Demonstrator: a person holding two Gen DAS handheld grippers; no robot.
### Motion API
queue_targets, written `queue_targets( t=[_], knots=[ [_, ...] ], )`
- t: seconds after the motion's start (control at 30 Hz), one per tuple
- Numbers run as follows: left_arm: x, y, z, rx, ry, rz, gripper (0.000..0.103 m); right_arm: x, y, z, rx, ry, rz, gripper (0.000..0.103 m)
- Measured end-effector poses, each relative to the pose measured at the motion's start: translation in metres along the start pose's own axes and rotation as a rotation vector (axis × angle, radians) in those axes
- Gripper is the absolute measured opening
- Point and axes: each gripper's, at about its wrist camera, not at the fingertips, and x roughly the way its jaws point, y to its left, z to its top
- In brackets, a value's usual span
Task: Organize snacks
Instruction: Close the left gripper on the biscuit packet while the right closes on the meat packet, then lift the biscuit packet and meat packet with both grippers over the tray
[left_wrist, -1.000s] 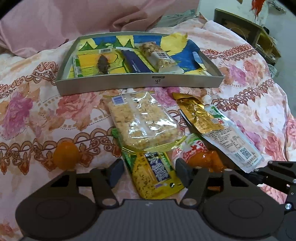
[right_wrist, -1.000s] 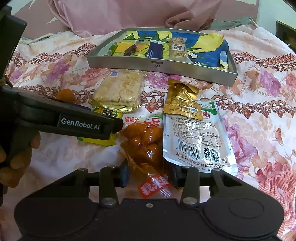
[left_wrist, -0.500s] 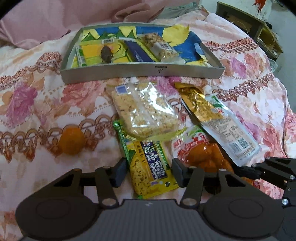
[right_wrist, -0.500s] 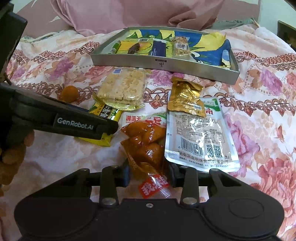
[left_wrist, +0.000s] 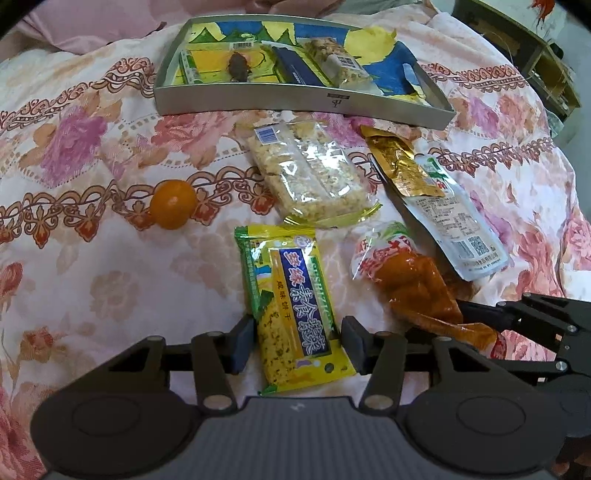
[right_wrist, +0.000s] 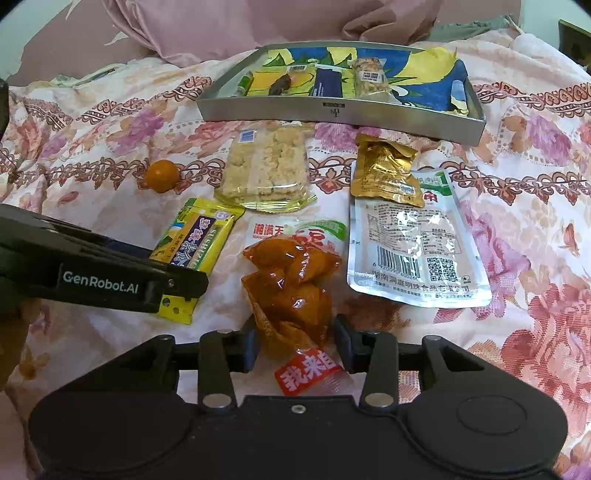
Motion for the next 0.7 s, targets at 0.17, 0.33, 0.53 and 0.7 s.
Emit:
queue_targets(
  t=[0.17,0.33,0.53,0.7],
  knots=[
    [0.0037,0.0025,0.0045,-0.02,-0.005,-0.014,0.06,0.0031,-0.0052,0.0016,0.025,-0.017,0.027,0.052],
    [0.0067,0.0076,0.0069,-0.071,-0.009,-0.057,0.07,0.0032,-0.0022,0.0028,0.012,-0.031,0.034,0.057],
    [0.0082,0.0039,0.007,-0.044,-0.012,-0.004,0.055,0.0008,-0.0067,0.0038,0.048,-0.047,0.062,0.058],
    [0.0066,0.0057,0.006,-0.05,-0.006,-0.003,0.052,0.0014,-0.0097,0.0041,0.074,-0.04,0.069,0.051]
  ],
)
